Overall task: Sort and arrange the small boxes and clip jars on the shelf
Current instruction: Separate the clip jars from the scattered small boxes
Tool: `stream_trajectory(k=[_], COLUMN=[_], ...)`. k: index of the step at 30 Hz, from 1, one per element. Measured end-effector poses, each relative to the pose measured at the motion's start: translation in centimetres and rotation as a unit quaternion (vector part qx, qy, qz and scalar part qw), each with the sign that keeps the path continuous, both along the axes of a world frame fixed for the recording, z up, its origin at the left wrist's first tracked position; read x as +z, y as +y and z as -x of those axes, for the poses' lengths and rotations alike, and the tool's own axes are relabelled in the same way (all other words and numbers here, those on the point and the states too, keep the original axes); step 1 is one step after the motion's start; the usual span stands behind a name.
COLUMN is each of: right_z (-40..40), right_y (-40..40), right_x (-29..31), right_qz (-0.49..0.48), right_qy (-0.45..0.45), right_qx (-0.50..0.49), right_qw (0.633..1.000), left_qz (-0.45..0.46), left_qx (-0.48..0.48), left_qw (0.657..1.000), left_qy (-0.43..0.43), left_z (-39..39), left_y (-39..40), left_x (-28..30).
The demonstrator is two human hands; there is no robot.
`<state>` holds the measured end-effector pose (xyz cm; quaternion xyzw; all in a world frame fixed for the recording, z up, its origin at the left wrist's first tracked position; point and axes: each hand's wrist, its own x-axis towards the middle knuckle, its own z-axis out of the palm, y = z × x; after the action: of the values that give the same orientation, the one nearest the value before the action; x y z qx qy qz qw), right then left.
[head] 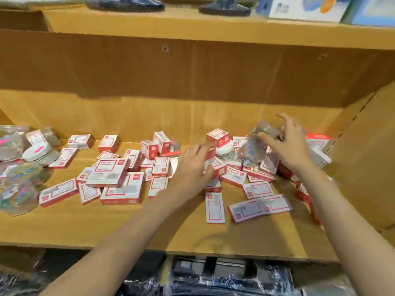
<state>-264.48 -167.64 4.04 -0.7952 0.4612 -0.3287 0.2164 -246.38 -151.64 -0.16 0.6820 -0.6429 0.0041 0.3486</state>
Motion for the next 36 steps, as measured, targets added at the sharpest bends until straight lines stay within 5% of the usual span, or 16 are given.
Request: stream_trajectory(k=[4, 10, 16, 20, 26, 36], right_z=[-2.0, 1.3, 5.1, 5.6, 1.9, -19.1], right_y=[-1.6, -0.7, 1.2, 1.5, 2.2, 8.4], right_x=[-0.2, 2.3, 0.4, 0.6, 2.1, 2.4], right_qz=[-0.049, 0.001, -0.069, -0.075, -0.068, -0.058], right_qy=[0.059, -0.043, 0.086, 0.085, 0.01, 0.009], right_qx=[0.011, 0.05, 0.125, 0.116, 0.121, 0.369], right_qw=[0.997, 0.998, 0.986, 0.987, 0.99, 0.928], left_qz=[-0.048, 0.042, -0.114, -0.102, 0.102, 0.178], left_qx=[0.039, 0.047, -0.045, -0.033, 0.058, 0.336], left_qw=[0.997, 0.989, 0.982, 0.992, 0.967, 0.903], left_qy=[-0.045, -0.133, -0.141, -0.067, 0.226, 0.202], left_z=[2.2, 2.9, 4.5, 4.8, 0.9, -14.3], left_y=[-2.6, -5.1, -8.7, -9.4, -5.1, 9.5], left_x=[0.0, 0.7, 1.2, 1.1, 3.4, 2.5])
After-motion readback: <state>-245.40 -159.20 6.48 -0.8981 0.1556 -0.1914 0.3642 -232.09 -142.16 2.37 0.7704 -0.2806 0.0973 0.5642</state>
